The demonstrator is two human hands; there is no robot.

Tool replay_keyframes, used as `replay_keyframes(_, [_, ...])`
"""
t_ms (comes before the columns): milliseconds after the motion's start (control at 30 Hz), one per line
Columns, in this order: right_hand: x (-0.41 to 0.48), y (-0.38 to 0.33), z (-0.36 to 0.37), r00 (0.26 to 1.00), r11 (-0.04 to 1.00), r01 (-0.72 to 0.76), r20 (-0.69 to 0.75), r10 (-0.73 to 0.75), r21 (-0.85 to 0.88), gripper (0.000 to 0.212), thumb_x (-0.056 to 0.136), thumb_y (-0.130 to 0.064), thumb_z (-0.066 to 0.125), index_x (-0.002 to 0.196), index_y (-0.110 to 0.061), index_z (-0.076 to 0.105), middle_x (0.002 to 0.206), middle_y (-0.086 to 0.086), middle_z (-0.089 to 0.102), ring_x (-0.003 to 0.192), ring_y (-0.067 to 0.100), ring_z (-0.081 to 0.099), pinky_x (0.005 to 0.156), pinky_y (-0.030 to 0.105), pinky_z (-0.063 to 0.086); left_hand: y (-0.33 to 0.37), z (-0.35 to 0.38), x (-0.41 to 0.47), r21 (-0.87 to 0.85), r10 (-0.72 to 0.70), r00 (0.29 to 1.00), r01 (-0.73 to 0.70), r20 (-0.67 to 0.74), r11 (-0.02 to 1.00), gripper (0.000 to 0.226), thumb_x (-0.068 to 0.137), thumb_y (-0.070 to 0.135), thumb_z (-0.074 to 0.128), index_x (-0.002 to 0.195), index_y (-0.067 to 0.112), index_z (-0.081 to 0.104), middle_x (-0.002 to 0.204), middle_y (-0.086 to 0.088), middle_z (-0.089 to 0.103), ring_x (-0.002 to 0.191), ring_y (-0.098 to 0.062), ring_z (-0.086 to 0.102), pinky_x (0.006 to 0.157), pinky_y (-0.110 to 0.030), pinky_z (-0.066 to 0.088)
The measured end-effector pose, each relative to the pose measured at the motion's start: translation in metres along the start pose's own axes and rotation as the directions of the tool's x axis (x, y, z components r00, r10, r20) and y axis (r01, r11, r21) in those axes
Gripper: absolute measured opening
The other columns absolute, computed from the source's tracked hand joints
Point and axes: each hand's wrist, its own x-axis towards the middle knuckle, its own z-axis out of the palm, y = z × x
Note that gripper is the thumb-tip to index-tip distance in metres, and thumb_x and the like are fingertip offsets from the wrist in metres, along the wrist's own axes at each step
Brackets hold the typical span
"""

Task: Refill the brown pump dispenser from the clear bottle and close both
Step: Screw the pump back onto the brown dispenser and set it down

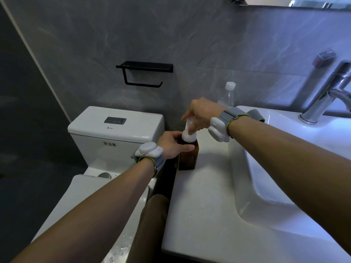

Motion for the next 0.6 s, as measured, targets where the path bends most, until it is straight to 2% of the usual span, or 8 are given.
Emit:
replay_keyframes(67, [0.002, 0.0, 0.001, 1.0, 1.0, 0.008, -0.009, -0.008, -0.016, 0.056, 0.082, -0.023, 0.073, 0.135, -0.02, 0.054, 0.122, 0.005, 0.066, 0.082, 0.013, 0.058, 0.078, 0.024, 0.048, 0.0, 0.0, 0.001, 0.006, -0.004, 1.0, 0.004, 0.004, 1.0, 0.052, 0.074, 0.025, 0.08, 0.122, 0.016, 0.064, 0.106, 0.004, 0.067, 0.099, -0.012, 0.06, 0.087, -0.026, 0.043])
replay_keyframes(167, [0.005, 0.0, 0.001, 1.0, 1.0, 0.005, -0.009, -0.005, -0.011, 0.056, 0.08, -0.025, 0.075, 0.133, -0.019, 0.057, 0.116, 0.004, 0.068, 0.077, 0.011, 0.059, 0.077, 0.024, 0.05, 0.002, -0.001, 0.001, -0.004, -0.001, 1.0, 0.001, 0.007, 1.0, 0.052, 0.073, 0.025, 0.081, 0.122, 0.016, 0.065, 0.11, 0.001, 0.069, 0.099, -0.013, 0.061, 0.089, -0.026, 0.044])
replay_keyframes(233, [0.004, 0.001, 0.004, 1.0, 1.0, -0.016, -0.019, 0.017, 0.012, 0.055, 0.078, -0.026, 0.077, 0.13, -0.017, 0.06, 0.114, 0.004, 0.069, 0.077, 0.013, 0.061, 0.08, 0.026, 0.054, 0.002, -0.001, 0.0, -0.005, -0.004, 1.0, 0.004, 0.005, 1.0, 0.051, 0.072, 0.024, 0.082, 0.12, 0.016, 0.066, 0.105, 0.003, 0.069, 0.097, -0.012, 0.062, 0.088, -0.025, 0.046])
replay_keyframes(367, [0.005, -0.002, 0.017, 0.997, 1.0, -0.003, -0.079, 0.005, 0.017, 0.053, 0.076, -0.025, 0.079, 0.125, -0.014, 0.064, 0.114, 0.007, 0.069, 0.076, 0.017, 0.062, 0.079, 0.03, 0.057, 0.002, -0.001, 0.001, 0.036, 0.01, 1.0, -0.01, 0.005, 0.999, 0.05, 0.07, 0.025, 0.083, 0.117, 0.017, 0.067, 0.107, 0.001, 0.071, 0.101, -0.015, 0.065, 0.094, -0.031, 0.051])
replay_keyframes(467, [0.007, -0.003, 0.02, 0.996, 0.999, -0.028, -0.088, 0.031, 0.036, 0.053, 0.076, -0.027, 0.079, 0.125, -0.013, 0.063, 0.114, 0.008, 0.068, 0.076, 0.019, 0.063, 0.079, 0.032, 0.058, 0.003, -0.002, 0.001, 0.06, 0.007, 1.0, -0.008, 0.019, 0.998, 0.05, 0.072, 0.024, 0.082, 0.119, 0.017, 0.067, 0.103, 0.004, 0.068, 0.096, -0.011, 0.062, 0.084, -0.024, 0.047])
replay_keyframes(600, [0.012, -0.004, 0.02, 0.993, 0.999, -0.053, -0.11, 0.052, 0.0, 0.054, 0.073, -0.035, 0.08, 0.12, -0.012, 0.066, 0.099, 0.006, 0.069, 0.07, 0.02, 0.065, 0.076, 0.035, 0.06, 0.004, -0.002, 0.004, 0.071, -0.008, 1.0, 0.007, 0.014, 0.997, 0.047, 0.071, 0.026, 0.083, 0.115, 0.017, 0.067, 0.098, 0.006, 0.065, 0.094, -0.01, 0.06, 0.079, -0.023, 0.042])
